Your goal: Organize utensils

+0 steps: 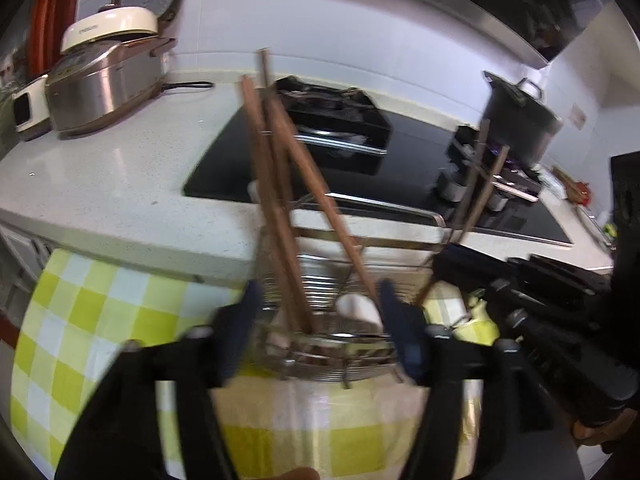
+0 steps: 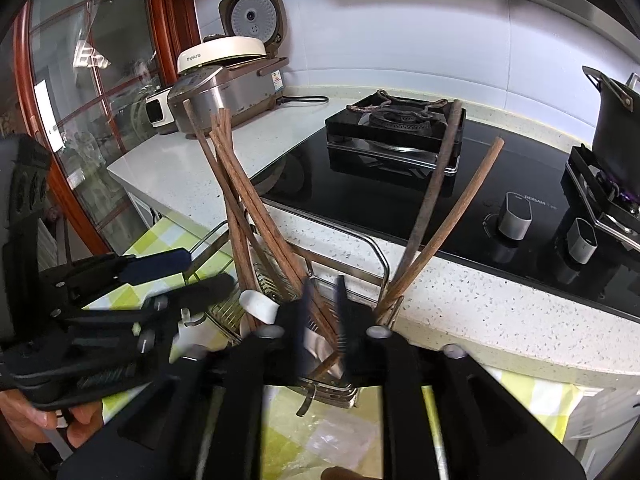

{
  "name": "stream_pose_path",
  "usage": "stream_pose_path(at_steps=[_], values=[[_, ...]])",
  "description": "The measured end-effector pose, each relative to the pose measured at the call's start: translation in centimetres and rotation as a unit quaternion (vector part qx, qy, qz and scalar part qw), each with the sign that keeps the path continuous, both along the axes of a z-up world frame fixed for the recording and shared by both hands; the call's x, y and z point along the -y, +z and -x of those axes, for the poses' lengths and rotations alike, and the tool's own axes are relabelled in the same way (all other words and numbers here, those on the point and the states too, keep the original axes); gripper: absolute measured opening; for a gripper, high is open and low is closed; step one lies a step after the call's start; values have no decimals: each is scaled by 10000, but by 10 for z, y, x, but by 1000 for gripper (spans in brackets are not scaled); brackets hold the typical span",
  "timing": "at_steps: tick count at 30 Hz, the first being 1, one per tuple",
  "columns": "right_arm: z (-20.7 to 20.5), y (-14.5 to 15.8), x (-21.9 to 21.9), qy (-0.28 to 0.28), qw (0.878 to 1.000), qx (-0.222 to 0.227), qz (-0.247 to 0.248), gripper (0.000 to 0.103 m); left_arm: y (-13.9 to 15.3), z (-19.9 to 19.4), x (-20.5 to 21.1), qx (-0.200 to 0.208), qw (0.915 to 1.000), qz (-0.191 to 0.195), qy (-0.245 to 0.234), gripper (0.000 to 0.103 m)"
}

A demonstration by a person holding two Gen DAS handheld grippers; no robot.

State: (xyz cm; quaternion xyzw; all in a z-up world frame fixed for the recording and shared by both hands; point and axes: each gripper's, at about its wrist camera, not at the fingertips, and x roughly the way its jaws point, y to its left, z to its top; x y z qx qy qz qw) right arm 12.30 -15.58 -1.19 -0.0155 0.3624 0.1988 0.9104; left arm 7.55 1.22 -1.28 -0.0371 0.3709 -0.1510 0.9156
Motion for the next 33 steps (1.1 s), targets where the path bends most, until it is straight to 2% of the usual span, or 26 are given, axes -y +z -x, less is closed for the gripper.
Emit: stream_pose_path(at_steps=[1, 2, 3, 5, 16, 26, 27, 28, 29, 31, 32, 33], values=[[-1, 1, 2, -158, 9998, 46, 65, 42, 0, -1, 0, 6, 10000, 13, 5, 65], [-4, 1, 6, -285, 9996, 43, 78, 58, 0, -1, -1, -3, 10000, 61, 9, 65], [-8, 0, 12, -446, 9990, -10, 74, 78, 1, -1, -3, 1, 9999, 156, 2, 66], [-14, -1, 24, -650, 9979, -60, -7, 89, 4, 0, -7, 84, 9998, 90, 128, 96], [-7, 7, 27, -634, 9979, 108, 32, 90, 17, 8, -11, 228, 9994, 222, 156, 98], [-5, 7, 31, -638, 9979, 113, 35, 90, 13, 13, -20, 177, 9994, 59, 292, 98], [-5, 8, 31, -620, 9980, 114, 34, 87, 13, 13, -20, 181, 9993, 25, 336, 97], [-5, 8, 31, -607, 9981, 120, 37, 83, 12, 14, -21, 170, 9991, 4, 383, 91], [-4, 9, 31, -595, 9981, 128, 73, 74, 12, 15, -22, 165, 9990, -14, 412, 85], [-4, 10, 32, -591, 9981, 130, 100, 66, 11, 16, -24, 135, 9986, -55, 502, 47], [-4, 11, 32, -577, 9982, 114, 92, 60, 11, 16, -25, 127, 9984, -49, 546, 41], [-3, 11, 31, -562, 9983, 100, 98, 50, 10, 16, -26, 117, 9984, -37, 551, 28]])
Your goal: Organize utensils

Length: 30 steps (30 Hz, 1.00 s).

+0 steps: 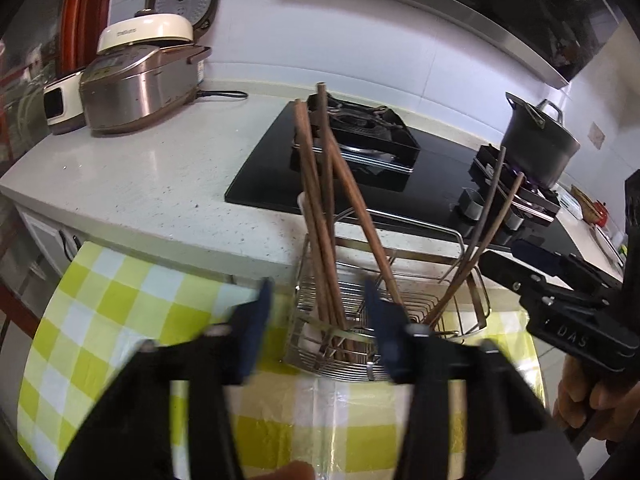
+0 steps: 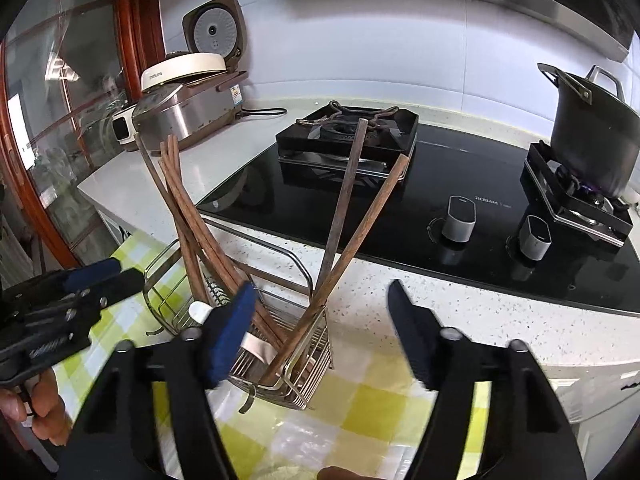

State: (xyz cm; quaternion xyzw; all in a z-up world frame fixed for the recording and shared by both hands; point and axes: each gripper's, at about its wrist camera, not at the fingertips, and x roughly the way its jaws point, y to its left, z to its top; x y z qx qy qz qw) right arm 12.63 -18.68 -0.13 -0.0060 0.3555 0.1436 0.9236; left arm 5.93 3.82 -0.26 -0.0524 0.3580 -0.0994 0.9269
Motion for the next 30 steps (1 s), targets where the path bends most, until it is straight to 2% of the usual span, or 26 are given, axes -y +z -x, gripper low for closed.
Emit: stream_pose_path(at_steps=[1, 2, 3, 6, 15, 17, 19, 20, 21, 22, 30], values=[[0, 0, -2, 28, 10000, -19, 31, 40, 0, 1, 3, -11, 10000, -60, -38, 11], [1, -1, -4, 52, 9999, -43, 91, 19, -1, 1, 6, -22, 9999, -137, -57, 4], [1, -1, -7, 90, 9998, -79, 146, 9, 0, 2, 12, 6, 9997, -237, -116, 1], [7, -1, -16, 251, 9996, -109, 104, 4, -1, 1, 25, -6, 9993, -303, -224, 0], [13, 6, -26, 527, 9985, 100, 128, 5, 2, -3, 30, -20, 9990, -228, -382, 1], [13, 6, -26, 550, 9984, 96, 131, 5, 4, -4, 30, -9, 9989, -176, -441, 9], [13, 7, -25, 568, 9982, 101, 137, 8, 6, -4, 31, -5, 9988, -162, -457, 39], [14, 6, -26, 563, 9982, 115, 165, 15, 6, -4, 30, 5, 9988, -156, -457, 43], [14, 6, -25, 571, 9981, 119, 176, 34, 6, -4, 30, -2, 9989, -141, -454, 46], [14, 6, -24, 572, 9982, 109, 167, 39, 6, -4, 29, -9, 9989, -141, -444, 46], [13, 0, -21, 523, 9984, 56, 196, 40, 1, -3, 26, -62, 9991, -120, -408, 46]])
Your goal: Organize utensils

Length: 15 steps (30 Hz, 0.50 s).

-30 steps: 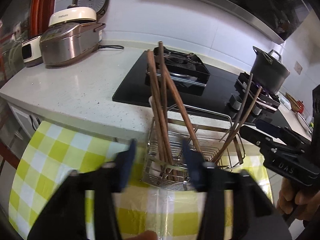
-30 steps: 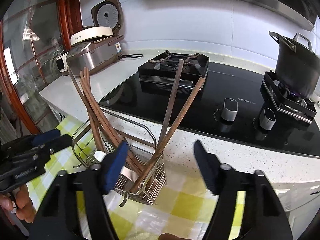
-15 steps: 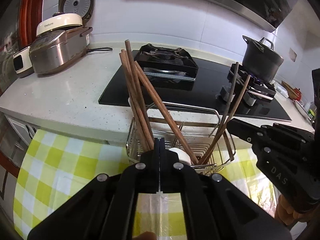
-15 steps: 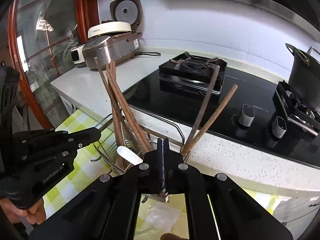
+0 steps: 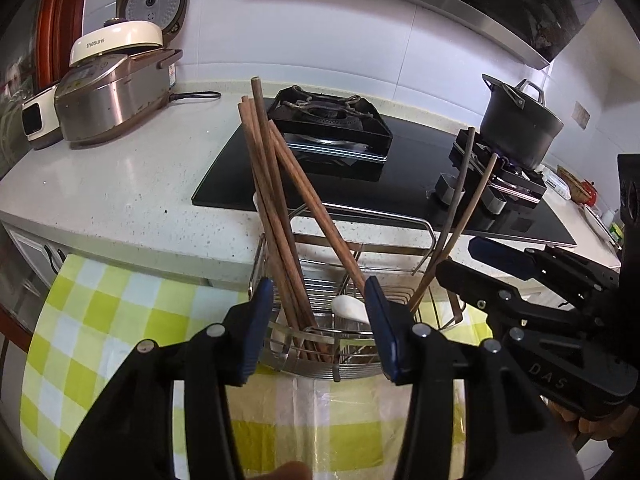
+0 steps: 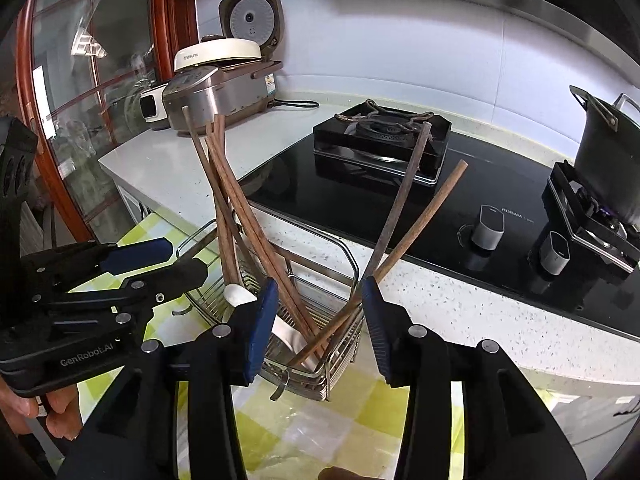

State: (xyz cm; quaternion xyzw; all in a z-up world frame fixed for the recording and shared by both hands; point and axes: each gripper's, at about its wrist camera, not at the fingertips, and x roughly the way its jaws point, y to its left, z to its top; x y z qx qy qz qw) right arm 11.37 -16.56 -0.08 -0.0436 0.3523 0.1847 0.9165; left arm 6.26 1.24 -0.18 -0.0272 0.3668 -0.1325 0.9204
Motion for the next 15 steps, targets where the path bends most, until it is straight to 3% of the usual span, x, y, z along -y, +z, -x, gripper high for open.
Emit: stream_pose_path(at_steps=[15], values=[[-2, 1, -2, 2, 10000, -4, -35, 40, -2, -2, 3, -30, 10000, -8, -7, 46]])
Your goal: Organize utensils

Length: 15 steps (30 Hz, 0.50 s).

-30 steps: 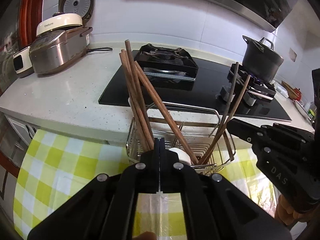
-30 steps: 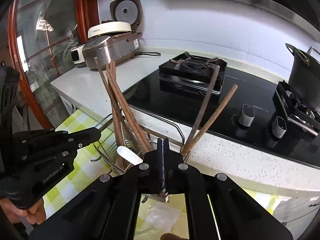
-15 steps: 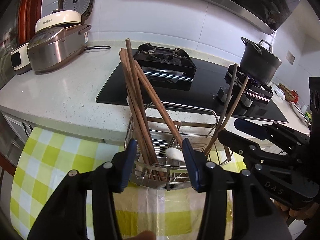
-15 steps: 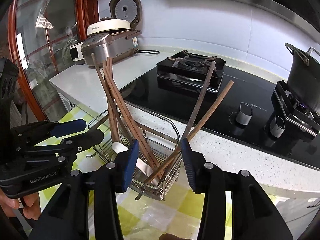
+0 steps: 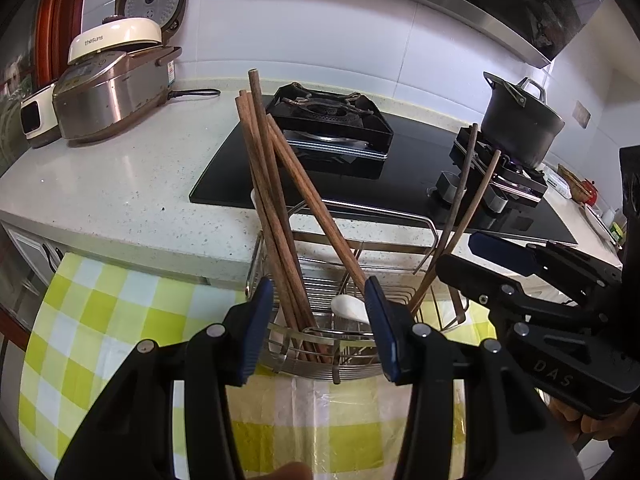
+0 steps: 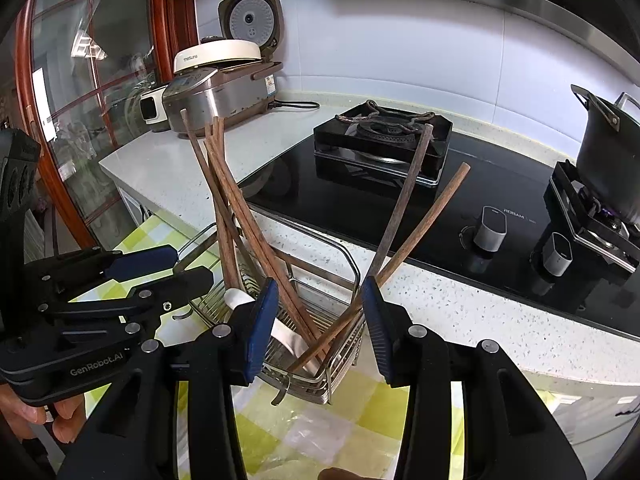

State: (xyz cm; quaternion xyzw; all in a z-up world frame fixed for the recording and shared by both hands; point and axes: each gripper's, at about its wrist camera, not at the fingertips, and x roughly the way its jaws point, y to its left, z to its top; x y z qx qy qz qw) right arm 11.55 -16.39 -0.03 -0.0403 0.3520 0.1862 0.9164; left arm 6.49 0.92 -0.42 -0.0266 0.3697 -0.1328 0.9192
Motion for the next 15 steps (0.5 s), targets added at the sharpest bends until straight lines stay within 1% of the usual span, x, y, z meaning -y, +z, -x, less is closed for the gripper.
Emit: stream_pose_path(at_steps=[3, 5, 6, 11, 12, 13, 15], values=[[-1, 0, 1, -6, 10000, -19, -5, 40, -1, -1, -1, -15, 10000, -6, 6, 46], [-1, 0, 1, -13, 10000, -22, -18, 40, -1, -1, -2, -17, 10000, 16, 27, 52], [-1, 1, 2, -27, 10000, -11, -18, 40, -1, 0, -3, -13, 10000, 47, 35, 54], [0, 0, 8, -201, 9998, -42, 6, 40, 2, 9, 0, 47, 9998, 103, 144, 53], [0, 0, 9, -227, 9997, -57, 12, 37, 2, 11, 0, 52, 9997, 105, 199, 44], [1, -1, 11, -258, 9996, -71, 4, 34, 2, 13, 0, 46, 9996, 94, 248, 26], [2, -3, 12, -337, 9994, -114, 53, 13, 3, 15, 1, 43, 9994, 56, 328, 10]])
